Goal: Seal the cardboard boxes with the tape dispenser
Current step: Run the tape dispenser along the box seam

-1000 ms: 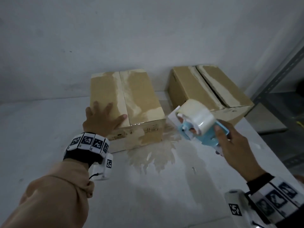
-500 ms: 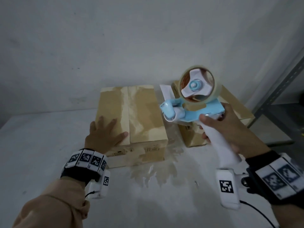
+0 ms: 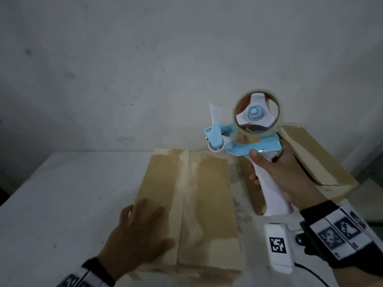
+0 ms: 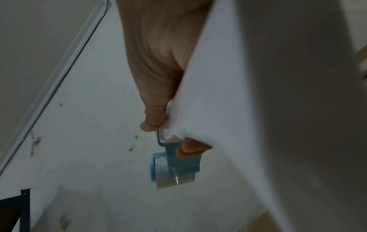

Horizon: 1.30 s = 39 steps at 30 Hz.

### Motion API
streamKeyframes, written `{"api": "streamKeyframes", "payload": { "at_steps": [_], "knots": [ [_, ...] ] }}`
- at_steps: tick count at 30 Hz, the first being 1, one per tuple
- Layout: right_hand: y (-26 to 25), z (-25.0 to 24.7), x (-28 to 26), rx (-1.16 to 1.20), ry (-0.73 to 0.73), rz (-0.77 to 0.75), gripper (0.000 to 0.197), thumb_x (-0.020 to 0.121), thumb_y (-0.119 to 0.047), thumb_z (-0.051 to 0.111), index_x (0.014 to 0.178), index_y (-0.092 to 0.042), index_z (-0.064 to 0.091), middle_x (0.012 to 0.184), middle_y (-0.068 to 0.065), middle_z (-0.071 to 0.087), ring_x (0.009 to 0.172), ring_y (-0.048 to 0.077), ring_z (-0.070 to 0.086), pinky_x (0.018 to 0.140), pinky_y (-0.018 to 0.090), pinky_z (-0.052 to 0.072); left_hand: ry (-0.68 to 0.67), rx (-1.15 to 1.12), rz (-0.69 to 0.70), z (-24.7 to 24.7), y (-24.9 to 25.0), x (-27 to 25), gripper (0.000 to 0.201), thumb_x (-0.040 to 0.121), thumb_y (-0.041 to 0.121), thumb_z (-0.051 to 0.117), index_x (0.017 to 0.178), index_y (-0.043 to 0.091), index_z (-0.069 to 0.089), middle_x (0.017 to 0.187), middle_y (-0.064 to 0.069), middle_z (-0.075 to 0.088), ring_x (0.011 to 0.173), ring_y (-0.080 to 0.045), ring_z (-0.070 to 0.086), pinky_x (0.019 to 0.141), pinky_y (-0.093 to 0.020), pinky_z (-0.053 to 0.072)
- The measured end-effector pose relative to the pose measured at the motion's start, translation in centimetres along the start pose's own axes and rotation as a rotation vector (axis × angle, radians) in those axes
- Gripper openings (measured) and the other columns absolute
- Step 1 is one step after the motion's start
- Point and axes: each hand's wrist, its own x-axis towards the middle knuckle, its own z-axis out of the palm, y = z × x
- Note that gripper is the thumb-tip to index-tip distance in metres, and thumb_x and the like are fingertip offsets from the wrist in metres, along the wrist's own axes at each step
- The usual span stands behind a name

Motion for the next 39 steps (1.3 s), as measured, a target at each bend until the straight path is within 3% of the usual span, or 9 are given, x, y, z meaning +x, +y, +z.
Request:
{"api": "streamKeyframes", "payload": {
  "at_steps": [5, 11, 14, 19, 25, 30, 33, 36, 39],
  "knots": [
    [0.4, 1.1, 0.8, 0.032, -0.046, 0.008, 0.068, 0.067, -0.036, 0.070, 0.115, 0.005, 0.045, 0.068, 0.012, 0.060, 0.046, 0.020, 0.060, 0.042, 0.025, 0.048, 0.156, 0.102, 0.095, 0.1, 0.5, -3.5, 0.071, 0.065, 0.088, 0.026, 0.115, 0.042, 0.049, 0.112, 0.003, 0.050, 0.078, -0.019, 0.054, 0.035, -0.025, 0.048],
    [0.5, 2.6, 1.4, 0.038, -0.081, 0.009, 0.073, 0.068, -0.040, 0.070, 0.121, 0.001, 0.040, 0.070, 0.013, 0.063, 0.050, 0.025, 0.061, 0.045, 0.028, 0.049, 0.314, 0.380, 0.243, -4.8, 2.2, -2.0, 0.132, 0.031, 0.083, -0.037, 0.119, 0.044, 0.052, 0.108, 0.016, 0.063, 0.093, -0.003, 0.061, 0.082, -0.024, 0.042],
    [0.4, 3.2, 1.6, 0.042, -0.096, 0.008, 0.074, 0.069, -0.042, 0.071, 0.123, -0.002, 0.038, 0.074, 0.015, 0.062, 0.052, 0.027, 0.061, 0.047, 0.029, 0.050, 0.441, 0.220, 0.262, -6.8, 2.9, 0.6, 0.107, 0.063, 0.084, -0.016, 0.111, 0.031, 0.064, 0.103, 0.007, 0.068, 0.083, -0.009, 0.066, 0.066, -0.024, 0.046],
    [0.3, 4.0, 1.5, 0.054, -0.111, -0.028, 0.069, 0.071, -0.037, 0.070, 0.123, -0.006, 0.037, 0.073, 0.015, 0.060, 0.050, 0.027, 0.058, 0.048, 0.031, 0.049, -0.022, 0.225, 0.147, -7.4, 1.6, 5.4, 0.085, 0.082, 0.066, 0.040, 0.148, 0.030, -0.001, 0.157, -0.001, -0.011, 0.144, -0.026, 0.007, 0.116, -0.042, 0.018],
    [0.2, 4.5, 1.6, 0.058, -0.131, -0.098, 0.069, 0.073, -0.035, 0.074, 0.121, -0.001, 0.037, 0.082, 0.015, 0.057, 0.044, 0.024, 0.056, 0.042, 0.026, 0.047, -0.168, 0.212, 0.218, -6.5, 1.0, 3.8, 0.114, 0.051, 0.088, 0.025, 0.145, 0.035, -0.009, 0.154, 0.002, -0.025, 0.133, -0.026, 0.036, 0.106, -0.031, 0.035],
    [-0.1, 5.2, 1.4, 0.041, -0.138, -0.138, 0.061, 0.070, -0.035, 0.076, 0.113, -0.013, 0.040, 0.090, 0.008, 0.056, 0.042, 0.017, 0.055, 0.039, 0.027, 0.048, -0.179, 0.246, 0.229, -7.4, 1.7, 1.5, 0.091, 0.064, 0.077, 0.039, 0.144, 0.037, 0.020, 0.157, 0.002, 0.010, 0.133, -0.018, 0.036, 0.107, -0.026, 0.030],
    [-0.4, 6.1, 0.8, 0.042, -0.142, -0.195, 0.052, 0.062, -0.021, 0.069, 0.102, -0.029, 0.037, 0.091, 0.002, 0.054, 0.043, 0.009, 0.054, 0.040, 0.023, 0.048, 0.102, 0.093, 0.288, -9.4, 3.8, 1.6, 0.054, 0.082, 0.064, 0.037, 0.112, 0.026, 0.061, 0.111, 0.004, 0.061, 0.098, -0.011, 0.057, 0.088, -0.026, 0.041],
    [0.0, 7.0, 0.6, 0.085, -0.148, -0.260, 0.058, 0.063, -0.012, 0.070, 0.109, -0.021, 0.035, 0.095, 0.006, 0.053, 0.053, 0.004, 0.058, 0.043, 0.019, 0.047, 0.376, -0.282, 0.348, -10.7, 6.8, 2.3, 0.062, 0.071, 0.072, 0.023, 0.063, 0.015, 0.048, 0.062, 0.004, 0.049, 0.059, -0.013, 0.047, 0.061, -0.024, 0.037],
    [0.6, 7.8, 0.6, 0.117, -0.146, -0.285, 0.064, 0.066, -0.026, 0.081, 0.111, -0.028, 0.035, 0.100, 0.001, 0.055, 0.063, 0.002, 0.061, 0.049, 0.018, 0.050, 0.504, -0.492, 0.332, -10.8, 8.5, 3.0, 0.080, 0.069, 0.072, 0.023, 0.071, 0.001, 0.059, 0.071, -0.011, 0.065, 0.070, -0.024, 0.062, 0.069, -0.036, 0.050]
  ]
}}
